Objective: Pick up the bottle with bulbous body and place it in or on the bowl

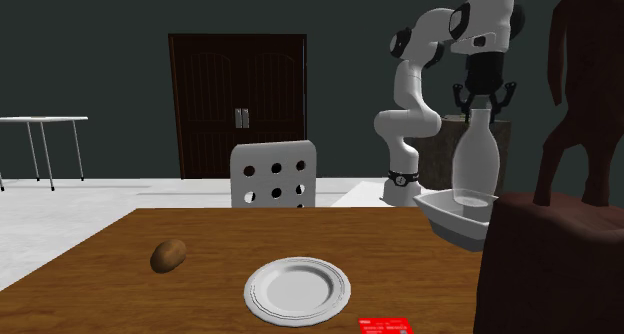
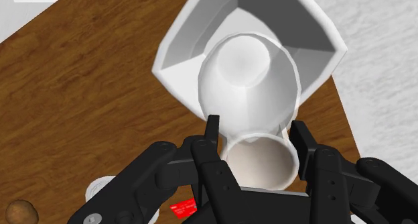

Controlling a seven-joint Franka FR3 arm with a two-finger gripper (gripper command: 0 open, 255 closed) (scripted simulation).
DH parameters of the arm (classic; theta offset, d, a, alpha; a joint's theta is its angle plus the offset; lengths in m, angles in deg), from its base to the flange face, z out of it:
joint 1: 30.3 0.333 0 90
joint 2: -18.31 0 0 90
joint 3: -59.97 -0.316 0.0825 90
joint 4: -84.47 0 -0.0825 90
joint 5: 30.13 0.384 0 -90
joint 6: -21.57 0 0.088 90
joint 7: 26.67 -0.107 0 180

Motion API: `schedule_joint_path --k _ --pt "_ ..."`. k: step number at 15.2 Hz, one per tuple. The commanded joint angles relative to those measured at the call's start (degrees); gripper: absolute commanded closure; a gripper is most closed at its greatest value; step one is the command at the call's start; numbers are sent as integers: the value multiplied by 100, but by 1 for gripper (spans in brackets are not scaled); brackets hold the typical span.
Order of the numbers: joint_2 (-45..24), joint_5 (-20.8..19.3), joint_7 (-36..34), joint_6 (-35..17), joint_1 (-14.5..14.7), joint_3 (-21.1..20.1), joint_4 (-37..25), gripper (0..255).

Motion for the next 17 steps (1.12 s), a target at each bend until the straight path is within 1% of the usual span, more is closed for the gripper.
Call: schedule_joint_path --k 1,3,4,9,13,17 --pt "2 0 1 -5 0 0 3 255" --pt "2 0 1 -5 0 0 3 255" --pt "2 1 1 -5 0 0 3 0" --pt "2 1 0 -5 0 0 3 0" --pt "8 -64 -18 722 -30 87 -717 0" --pt "8 -64 -18 722 -30 87 -717 0"
